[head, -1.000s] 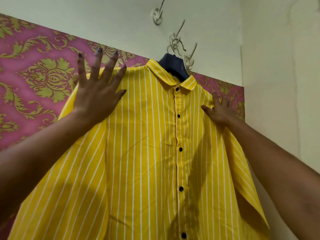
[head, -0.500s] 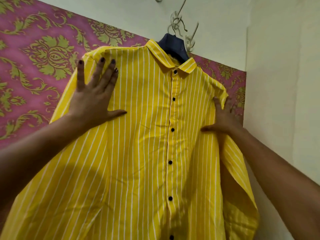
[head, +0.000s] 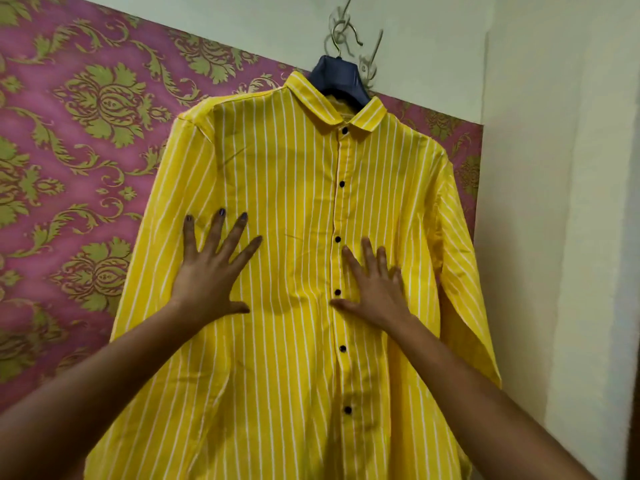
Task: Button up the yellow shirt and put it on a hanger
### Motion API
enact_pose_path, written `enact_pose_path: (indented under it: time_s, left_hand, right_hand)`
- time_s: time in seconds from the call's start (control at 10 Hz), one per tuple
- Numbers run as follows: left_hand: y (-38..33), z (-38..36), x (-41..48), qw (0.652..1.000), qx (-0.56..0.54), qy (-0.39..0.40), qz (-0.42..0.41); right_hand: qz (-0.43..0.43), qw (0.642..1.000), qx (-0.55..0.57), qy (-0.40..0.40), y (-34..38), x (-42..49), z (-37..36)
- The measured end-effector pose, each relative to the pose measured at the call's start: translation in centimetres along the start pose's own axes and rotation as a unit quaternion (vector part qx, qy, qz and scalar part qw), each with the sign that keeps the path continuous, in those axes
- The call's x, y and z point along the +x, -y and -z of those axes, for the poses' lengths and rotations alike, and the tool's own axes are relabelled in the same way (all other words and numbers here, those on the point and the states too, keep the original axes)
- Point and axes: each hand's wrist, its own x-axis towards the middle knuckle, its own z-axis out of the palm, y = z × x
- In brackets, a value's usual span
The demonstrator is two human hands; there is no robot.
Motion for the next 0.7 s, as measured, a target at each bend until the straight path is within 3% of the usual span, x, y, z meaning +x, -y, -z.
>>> enact_pose_path:
  time_s: [0.2, 0.4, 0.7]
  left_hand:
    - [1.1, -0.4, -4.0, 0.999, -0.025, 0.022, -0.039]
    - [0.4, 1.4, -6.9, 0.992, -0.093, -0.033, -0.074]
    - [0.2, 7.4, -10.5, 0.980, -0.168, -0.051, -0.096]
  right_hand:
    - [-0.002, 0.998, 0.030, 0.049, -0.1, -3.8, -2.3]
    - [0.038, 0.998, 0.042, 0.008, 1.3, -6.4, -1.4]
    - [0.134, 0.980, 0.116, -0.086, 6.4, -9.2, 3.7]
